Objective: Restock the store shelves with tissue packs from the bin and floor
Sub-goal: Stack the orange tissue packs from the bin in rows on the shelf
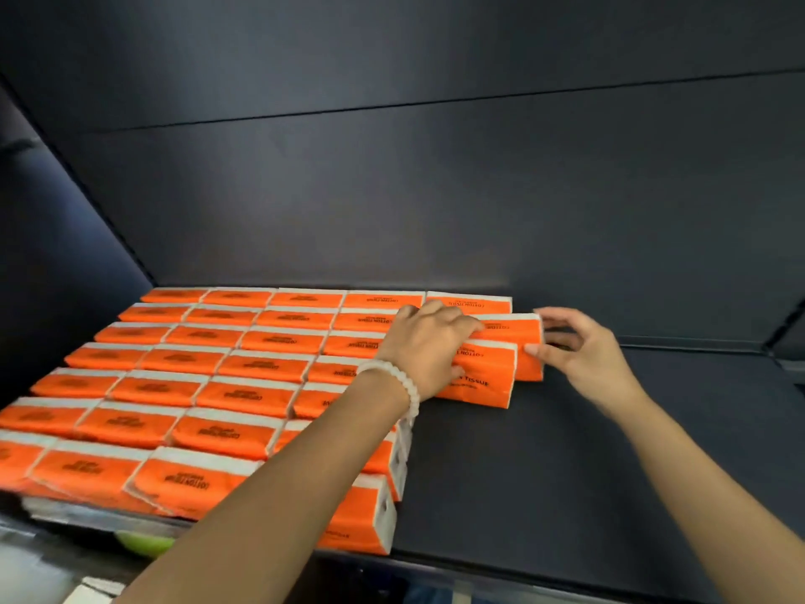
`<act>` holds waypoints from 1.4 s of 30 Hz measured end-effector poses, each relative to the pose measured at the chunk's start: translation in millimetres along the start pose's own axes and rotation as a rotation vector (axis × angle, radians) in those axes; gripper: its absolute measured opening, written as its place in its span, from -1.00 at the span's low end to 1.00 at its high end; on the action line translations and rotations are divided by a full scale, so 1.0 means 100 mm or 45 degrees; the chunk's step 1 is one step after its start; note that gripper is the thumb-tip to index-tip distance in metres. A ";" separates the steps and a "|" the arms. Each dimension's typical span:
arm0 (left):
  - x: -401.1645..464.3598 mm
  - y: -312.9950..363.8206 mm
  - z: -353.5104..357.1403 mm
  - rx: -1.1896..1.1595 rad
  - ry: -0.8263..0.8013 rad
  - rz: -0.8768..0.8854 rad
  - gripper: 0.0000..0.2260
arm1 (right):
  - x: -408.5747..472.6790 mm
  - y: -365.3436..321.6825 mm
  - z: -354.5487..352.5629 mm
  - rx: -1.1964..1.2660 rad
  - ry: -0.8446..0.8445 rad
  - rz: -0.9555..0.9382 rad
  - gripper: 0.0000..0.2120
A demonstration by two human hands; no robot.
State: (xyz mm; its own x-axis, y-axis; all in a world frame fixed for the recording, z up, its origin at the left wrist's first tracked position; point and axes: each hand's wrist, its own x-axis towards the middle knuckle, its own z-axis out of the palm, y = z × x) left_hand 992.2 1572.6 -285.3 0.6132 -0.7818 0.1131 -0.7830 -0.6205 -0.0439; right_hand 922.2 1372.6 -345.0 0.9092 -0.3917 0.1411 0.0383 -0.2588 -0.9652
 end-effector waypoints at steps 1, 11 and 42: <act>0.01 0.00 0.01 0.058 -0.032 0.013 -0.49 | 0.02 0.03 0.02 -0.078 0.005 -0.017 -0.59; 0.07 -0.02 0.04 0.076 0.045 0.046 -0.61 | -0.02 0.03 0.07 0.039 -0.086 0.098 -0.59; -1.16 -0.02 -0.33 -0.034 0.495 -0.219 -0.71 | -0.83 -0.76 0.62 -0.491 0.024 -0.353 -0.78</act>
State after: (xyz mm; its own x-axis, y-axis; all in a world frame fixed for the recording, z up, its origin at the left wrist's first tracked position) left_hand 919.4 1666.2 -265.5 0.6539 -0.5825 0.4828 -0.6783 -0.7340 0.0332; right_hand 869.4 1479.1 -297.1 0.8787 -0.2763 0.3893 0.1189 -0.6632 -0.7389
